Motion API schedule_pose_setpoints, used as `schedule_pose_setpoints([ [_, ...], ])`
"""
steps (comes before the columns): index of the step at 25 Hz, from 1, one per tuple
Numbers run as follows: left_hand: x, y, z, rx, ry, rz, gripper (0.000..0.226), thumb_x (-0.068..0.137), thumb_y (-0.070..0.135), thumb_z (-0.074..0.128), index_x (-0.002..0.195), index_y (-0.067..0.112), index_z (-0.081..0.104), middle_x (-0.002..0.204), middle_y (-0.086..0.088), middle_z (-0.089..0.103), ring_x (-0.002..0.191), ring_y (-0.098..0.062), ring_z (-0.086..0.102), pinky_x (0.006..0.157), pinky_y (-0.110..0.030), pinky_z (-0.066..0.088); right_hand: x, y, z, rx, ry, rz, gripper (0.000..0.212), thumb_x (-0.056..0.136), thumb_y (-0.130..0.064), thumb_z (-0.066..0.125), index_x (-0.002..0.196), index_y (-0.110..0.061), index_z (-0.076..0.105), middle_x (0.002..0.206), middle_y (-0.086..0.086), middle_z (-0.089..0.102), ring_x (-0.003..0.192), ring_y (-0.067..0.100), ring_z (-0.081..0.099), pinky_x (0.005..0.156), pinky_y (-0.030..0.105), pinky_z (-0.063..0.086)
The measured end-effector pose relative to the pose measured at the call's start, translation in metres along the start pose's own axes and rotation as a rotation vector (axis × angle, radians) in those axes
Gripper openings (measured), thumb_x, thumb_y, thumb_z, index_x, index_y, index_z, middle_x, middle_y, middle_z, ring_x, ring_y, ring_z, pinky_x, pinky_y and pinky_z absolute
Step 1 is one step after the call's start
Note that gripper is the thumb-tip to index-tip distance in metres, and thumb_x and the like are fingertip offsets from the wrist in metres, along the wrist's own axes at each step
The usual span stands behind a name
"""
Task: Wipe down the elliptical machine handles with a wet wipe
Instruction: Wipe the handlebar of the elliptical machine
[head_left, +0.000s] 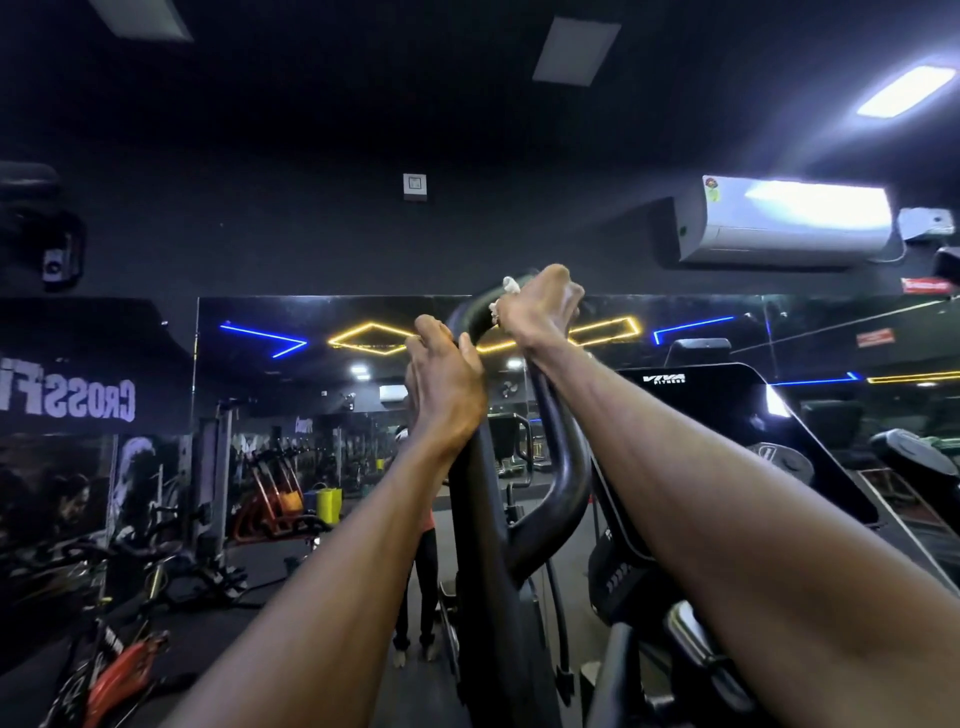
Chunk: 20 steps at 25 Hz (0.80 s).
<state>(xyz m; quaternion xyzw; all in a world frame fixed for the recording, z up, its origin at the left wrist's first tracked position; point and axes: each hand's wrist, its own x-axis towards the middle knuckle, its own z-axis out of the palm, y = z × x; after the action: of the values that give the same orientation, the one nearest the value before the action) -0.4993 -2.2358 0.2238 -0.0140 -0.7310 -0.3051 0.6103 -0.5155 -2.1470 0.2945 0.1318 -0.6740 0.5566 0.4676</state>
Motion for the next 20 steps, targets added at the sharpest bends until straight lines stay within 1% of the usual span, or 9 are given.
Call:
schedule_pose_setpoints([
  [2, -0.002, 0.000, -0.002, 0.013, 0.003, -0.006, 0.020, 0.101, 0.031, 0.041, 0.108, 0.013, 0.036, 0.102, -0.010, 0.046, 0.087, -0.025, 0.049, 0.064, -0.033, 0.030, 0.003, -0.006, 0.001, -0.057, -0.055, -0.032, 0.020, 0.084, -0.011, 0.071, 0.068, -0.008, 0.059, 0.088, 0.012, 0.066, 0.087, 0.031, 0.065, 0.070, 0.033, 0.052],
  [4, -0.002, 0.000, -0.002, 0.005, 0.003, -0.008, 0.020, 0.101, 0.031, 0.041, 0.107, 0.013, 0.036, 0.101, -0.009, 0.045, 0.086, -0.024, 0.048, 0.061, -0.031, 0.029, 0.001, -0.008, 0.001, -0.154, -0.131, -0.095, 0.029, 0.083, -0.007, 0.067, 0.061, -0.011, 0.049, 0.090, 0.014, 0.061, 0.089, 0.036, 0.062, 0.066, 0.032, 0.046],
  [9, -0.002, -0.001, -0.001, -0.044, 0.007, -0.023, 0.020, 0.101, 0.032, 0.043, 0.107, 0.014, 0.035, 0.100, -0.008, 0.045, 0.085, -0.025, 0.052, 0.061, -0.037, 0.040, -0.001, -0.010, -0.012, -0.525, -0.263, -0.379, 0.034, 0.083, -0.002, 0.059, 0.063, -0.012, 0.033, 0.088, 0.013, 0.046, 0.103, 0.044, 0.058, 0.068, 0.038, 0.043],
  [12, -0.002, -0.004, 0.000, -0.059, 0.019, -0.021, 0.019, 0.101, 0.032, 0.042, 0.108, 0.015, 0.036, 0.101, -0.008, 0.046, 0.083, -0.022, 0.052, 0.056, -0.030, 0.038, 0.000, -0.007, -0.019, -0.794, -0.371, -0.632, 0.010, 0.087, -0.008, 0.059, 0.084, -0.008, 0.050, 0.103, 0.013, 0.052, 0.109, 0.041, 0.055, 0.068, 0.041, 0.042],
  [13, -0.002, -0.004, 0.000, -0.063, 0.030, -0.019, 0.018, 0.101, 0.032, 0.042, 0.107, 0.015, 0.036, 0.100, -0.008, 0.046, 0.082, -0.021, 0.052, 0.055, -0.027, 0.035, 0.001, -0.002, -0.021, -0.856, -0.399, -0.722, 0.010, 0.090, -0.008, 0.057, 0.099, -0.008, 0.059, 0.111, 0.014, 0.056, 0.111, 0.040, 0.056, 0.068, 0.041, 0.044],
  [14, -0.003, -0.004, 0.001, -0.063, 0.036, -0.018, 0.018, 0.101, 0.032, 0.043, 0.106, 0.016, 0.036, 0.099, -0.007, 0.046, 0.082, -0.021, 0.051, 0.054, -0.027, 0.033, 0.001, 0.005, -0.021, -0.911, -0.443, -0.786, 0.019, 0.091, -0.007, 0.056, 0.109, -0.009, 0.062, 0.118, 0.014, 0.057, 0.113, 0.039, 0.056, 0.071, 0.042, 0.048],
  [15, -0.003, -0.004, 0.001, -0.061, 0.039, -0.016, 0.017, 0.101, 0.032, 0.043, 0.104, 0.017, 0.036, 0.098, -0.006, 0.047, 0.081, -0.020, 0.051, 0.054, -0.027, 0.033, 0.002, 0.008, -0.021, -0.942, -0.503, -0.812, 0.021, 0.092, -0.007, 0.055, 0.110, -0.009, 0.063, 0.121, 0.015, 0.058, 0.115, 0.038, 0.055, 0.077, 0.043, 0.051],
  [17, -0.003, -0.004, 0.001, -0.049, 0.042, -0.018, 0.017, 0.101, 0.032, 0.043, 0.105, 0.016, 0.037, 0.098, -0.006, 0.048, 0.080, -0.020, 0.052, 0.055, -0.027, 0.035, 0.006, 0.005, -0.018, -1.035, -0.601, -0.835, 0.012, 0.088, -0.008, 0.060, 0.100, -0.007, 0.061, 0.120, 0.014, 0.060, 0.116, 0.034, 0.054, 0.090, 0.045, 0.051],
  [20, -0.002, -0.003, 0.000, -0.054, 0.043, -0.032, 0.020, 0.101, 0.031, 0.044, 0.110, 0.015, 0.038, 0.099, -0.007, 0.048, 0.081, -0.021, 0.053, 0.057, -0.031, 0.041, 0.016, -0.007, -0.016, -1.055, -0.604, -0.870, 0.029, 0.083, -0.011, 0.062, 0.112, -0.009, 0.065, 0.115, 0.010, 0.066, 0.116, 0.031, 0.055, 0.091, 0.044, 0.050],
])
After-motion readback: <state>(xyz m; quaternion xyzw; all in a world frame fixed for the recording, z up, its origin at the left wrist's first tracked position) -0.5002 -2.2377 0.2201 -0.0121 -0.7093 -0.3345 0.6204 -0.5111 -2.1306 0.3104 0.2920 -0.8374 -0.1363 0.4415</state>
